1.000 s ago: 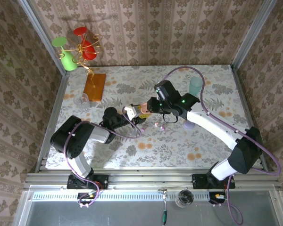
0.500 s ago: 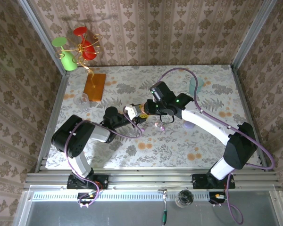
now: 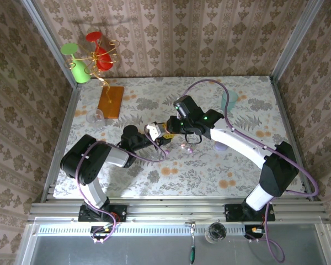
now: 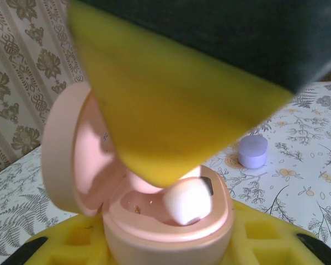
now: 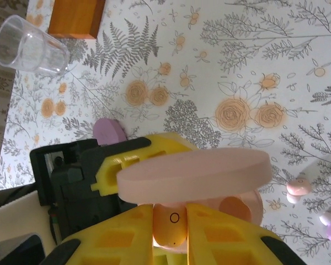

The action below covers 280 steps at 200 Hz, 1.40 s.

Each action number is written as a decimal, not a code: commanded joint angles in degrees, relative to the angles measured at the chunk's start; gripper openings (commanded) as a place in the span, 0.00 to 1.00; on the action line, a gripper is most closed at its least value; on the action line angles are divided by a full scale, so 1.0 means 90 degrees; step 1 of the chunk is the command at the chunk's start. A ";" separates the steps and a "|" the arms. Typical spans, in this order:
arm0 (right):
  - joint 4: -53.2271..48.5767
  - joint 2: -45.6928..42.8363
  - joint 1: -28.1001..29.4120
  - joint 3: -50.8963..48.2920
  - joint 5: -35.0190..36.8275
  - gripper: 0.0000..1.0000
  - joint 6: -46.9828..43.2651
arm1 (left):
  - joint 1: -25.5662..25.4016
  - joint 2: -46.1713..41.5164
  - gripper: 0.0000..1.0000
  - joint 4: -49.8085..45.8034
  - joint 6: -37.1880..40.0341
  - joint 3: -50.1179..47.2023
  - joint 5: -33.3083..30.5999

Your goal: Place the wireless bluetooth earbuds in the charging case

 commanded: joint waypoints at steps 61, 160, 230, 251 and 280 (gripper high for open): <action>0.0154 0.0102 0.0039 -0.0072 0.0214 0.21 -0.0027 | -0.0033 -0.0106 0.33 0.0200 -0.0019 0.0122 0.0058; 0.0059 0.0134 0.0114 -0.0150 0.0120 0.23 -0.0003 | 0.0045 -0.0096 0.33 0.0212 -0.0352 0.0185 0.0131; 0.0143 -0.0455 0.0115 -0.0403 0.0329 0.39 -0.0084 | 0.0098 -0.0116 0.33 0.0212 -0.0364 0.0129 0.0133; 0.0255 -0.0898 0.0091 -0.0715 0.0377 0.42 -0.0126 | 0.0204 -0.0120 0.33 0.0225 -0.0427 0.0074 0.0197; 0.0501 -0.1630 -0.0138 -0.1420 0.0521 0.43 0.0014 | 0.0365 -0.0273 0.33 0.0222 -0.0490 -0.0064 0.0242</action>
